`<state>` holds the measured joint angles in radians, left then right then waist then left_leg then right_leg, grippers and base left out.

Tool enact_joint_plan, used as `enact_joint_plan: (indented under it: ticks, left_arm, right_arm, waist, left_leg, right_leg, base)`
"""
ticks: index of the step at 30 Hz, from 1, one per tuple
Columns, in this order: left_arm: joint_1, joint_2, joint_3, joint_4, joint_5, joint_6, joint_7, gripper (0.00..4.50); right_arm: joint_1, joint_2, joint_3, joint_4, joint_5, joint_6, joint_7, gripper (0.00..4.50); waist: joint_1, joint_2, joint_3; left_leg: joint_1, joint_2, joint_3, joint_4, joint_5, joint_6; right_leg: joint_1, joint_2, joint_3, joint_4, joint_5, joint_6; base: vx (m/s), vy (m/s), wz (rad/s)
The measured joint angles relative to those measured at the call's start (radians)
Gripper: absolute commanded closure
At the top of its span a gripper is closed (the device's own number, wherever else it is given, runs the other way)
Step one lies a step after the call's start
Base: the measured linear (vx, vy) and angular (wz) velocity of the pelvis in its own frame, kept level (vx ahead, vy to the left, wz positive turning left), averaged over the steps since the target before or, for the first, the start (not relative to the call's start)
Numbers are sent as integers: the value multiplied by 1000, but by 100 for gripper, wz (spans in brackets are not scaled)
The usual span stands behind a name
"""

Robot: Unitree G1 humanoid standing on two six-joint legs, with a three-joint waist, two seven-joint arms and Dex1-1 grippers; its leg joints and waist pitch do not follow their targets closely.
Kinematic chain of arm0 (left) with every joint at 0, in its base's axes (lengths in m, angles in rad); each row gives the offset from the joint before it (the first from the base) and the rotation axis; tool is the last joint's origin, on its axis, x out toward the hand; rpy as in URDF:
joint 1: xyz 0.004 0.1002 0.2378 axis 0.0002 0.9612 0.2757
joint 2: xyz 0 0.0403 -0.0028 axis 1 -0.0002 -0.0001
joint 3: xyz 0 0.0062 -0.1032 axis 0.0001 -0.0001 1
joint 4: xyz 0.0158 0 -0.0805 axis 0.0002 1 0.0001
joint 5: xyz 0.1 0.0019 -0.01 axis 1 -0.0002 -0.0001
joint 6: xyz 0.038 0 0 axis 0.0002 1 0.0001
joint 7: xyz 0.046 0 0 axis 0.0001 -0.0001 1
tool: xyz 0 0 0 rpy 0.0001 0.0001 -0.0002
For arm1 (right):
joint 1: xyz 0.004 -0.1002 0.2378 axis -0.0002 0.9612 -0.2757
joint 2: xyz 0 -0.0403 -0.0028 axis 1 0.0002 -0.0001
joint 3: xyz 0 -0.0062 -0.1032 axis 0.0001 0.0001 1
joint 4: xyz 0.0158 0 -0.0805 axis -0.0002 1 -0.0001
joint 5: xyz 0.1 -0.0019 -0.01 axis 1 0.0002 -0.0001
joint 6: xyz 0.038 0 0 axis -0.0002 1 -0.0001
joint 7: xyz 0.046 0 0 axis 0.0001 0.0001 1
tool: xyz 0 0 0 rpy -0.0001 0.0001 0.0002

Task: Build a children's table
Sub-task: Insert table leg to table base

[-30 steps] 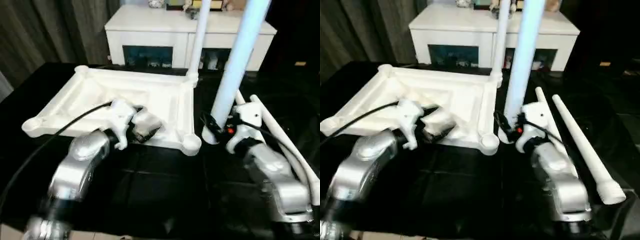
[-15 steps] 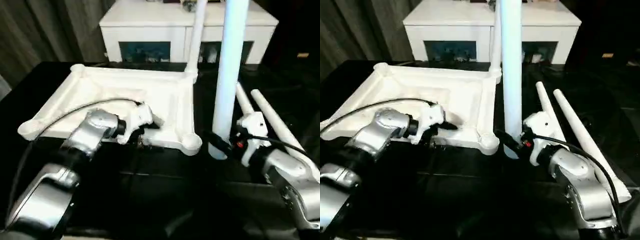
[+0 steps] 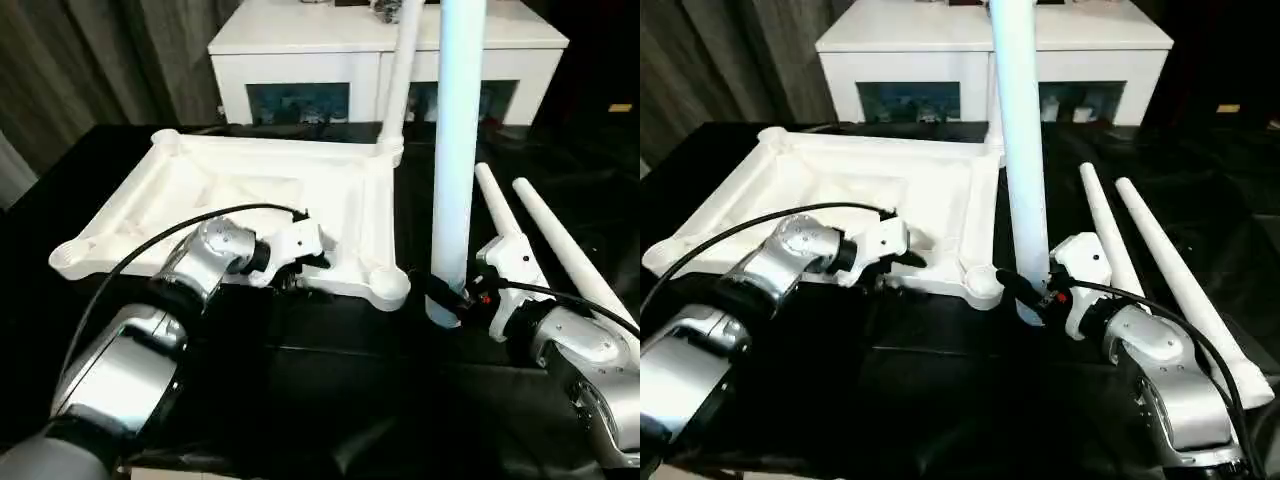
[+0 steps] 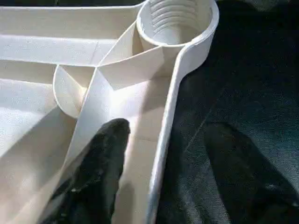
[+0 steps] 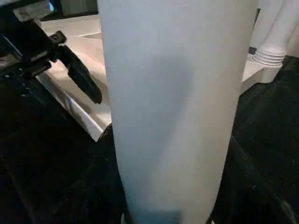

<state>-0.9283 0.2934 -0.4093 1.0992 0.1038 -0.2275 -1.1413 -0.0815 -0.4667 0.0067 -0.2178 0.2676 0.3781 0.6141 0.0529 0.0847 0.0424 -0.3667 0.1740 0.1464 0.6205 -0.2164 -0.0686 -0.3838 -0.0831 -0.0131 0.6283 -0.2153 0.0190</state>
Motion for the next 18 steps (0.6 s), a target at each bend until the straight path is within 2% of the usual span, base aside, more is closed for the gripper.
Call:
enact_joint_plan:
  ticks: [2, 6, 8, 12, 14, 18]
  left_arm:
    - [-5, -4, 0, 18, 9, -14, 0, 208]
    - [-28, -10, 0, 74, 33, -50, 8, 221]
    - [-32, -11, -1, 97, 48, -65, 10, 243]
    - [-32, -13, -2, 108, 53, -66, 6, 267]
    - [-33, -13, -3, 115, 60, -68, 3, 301]
    - [-50, -13, -3, 125, 70, -73, -5, 323]
  right_arm:
    - [1, 0, 0, -5, -2, 0, -1, 261]
    - [7, 0, 0, -9, -3, -1, -5, 261]
    - [9, 0, 0, -10, -4, -1, -8, 261]
    - [9, 0, 0, -10, -5, -2, -10, 261]
    - [9, 0, 0, -10, -5, -5, -13, 261]
    - [10, 0, 0, -13, -7, -11, -17, 261]
  waist:
    - [-1, 2, 0]
    - [-1, 5, 1]
    - [-2, 8, 1]
    - [-3, 10, 2]
    - [-3, 11, 3]
    - [-7, 12, 3]
  left_leg:
    - [0, 0, 0, 0, 0, 0]
    - [0, 0, 0, 0, 0, 0]
    - [0, 0, 0, 0, 0, 0]
    - [0, 0, 0, 0, 0, 0]
    - [-1, 0, 0, 0, 0, 0]
    - [-1, 0, 0, -1, 0, 0]
  right_leg:
    - [0, 0, 0, 0, 0, 0]
    - [0, 0, 0, 0, 0, 0]
    - [0, 0, 0, -1, 0, 0]
    - [0, 0, 0, -1, 0, 0]
    - [0, -1, 0, -1, 0, 0]
    - [0, -1, 0, -2, 0, 0]
  base:
    - [0, 0, 0]
    - [0, 0, 0]
    - [0, 0, 0]
    - [0, 0, 0]
    - [0, 0, 0]
    - [0, 0, 0]
